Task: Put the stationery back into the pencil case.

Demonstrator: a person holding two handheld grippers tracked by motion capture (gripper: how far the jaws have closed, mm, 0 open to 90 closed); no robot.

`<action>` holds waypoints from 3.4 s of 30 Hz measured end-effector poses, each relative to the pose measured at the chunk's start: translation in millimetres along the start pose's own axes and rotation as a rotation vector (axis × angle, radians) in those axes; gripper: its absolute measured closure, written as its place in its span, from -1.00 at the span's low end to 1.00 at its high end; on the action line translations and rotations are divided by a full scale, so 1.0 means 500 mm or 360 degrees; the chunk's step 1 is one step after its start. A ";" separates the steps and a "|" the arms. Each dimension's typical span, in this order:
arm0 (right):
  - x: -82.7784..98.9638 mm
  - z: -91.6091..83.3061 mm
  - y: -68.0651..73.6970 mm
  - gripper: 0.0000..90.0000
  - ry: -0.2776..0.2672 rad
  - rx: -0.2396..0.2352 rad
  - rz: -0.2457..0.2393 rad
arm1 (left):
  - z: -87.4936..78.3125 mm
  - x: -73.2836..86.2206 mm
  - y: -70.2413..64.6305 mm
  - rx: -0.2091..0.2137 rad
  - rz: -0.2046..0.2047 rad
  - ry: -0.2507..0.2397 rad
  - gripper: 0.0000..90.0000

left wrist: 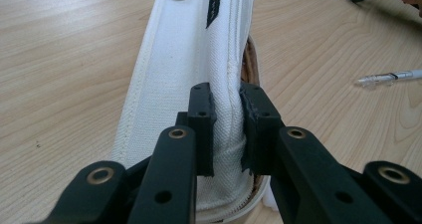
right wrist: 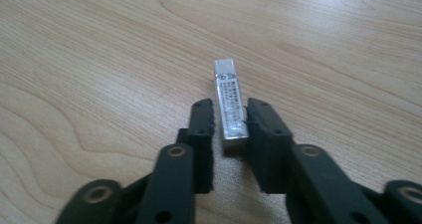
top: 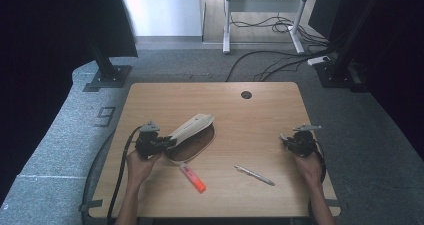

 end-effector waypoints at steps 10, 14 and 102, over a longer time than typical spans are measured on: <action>-0.004 -0.012 0.009 0.73 -0.0045 -0.0037 0.0033 | -0.001 0.000 0.001 0.0004 -0.0003 -0.0001 0.71; -0.015 -0.020 0.017 0.73 -0.0055 -0.0053 0.0017 | -0.001 0.000 0.001 0.0005 0.0000 -0.0001 0.71; -0.321 0.198 0.390 0.74 -0.0037 -0.0454 -0.0584 | -0.002 -0.001 -0.003 0.0063 0.0009 -0.0021 0.70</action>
Point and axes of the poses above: each handheld gripper's, and its own axes: z roughly forward along the jaws, x roughly out of its underside, y roughly to its left, the point moved 2 cm from there along z, roughly forward along the jaws, and after that the axes turned 11 degrees about -z, right-handed, at the moved point
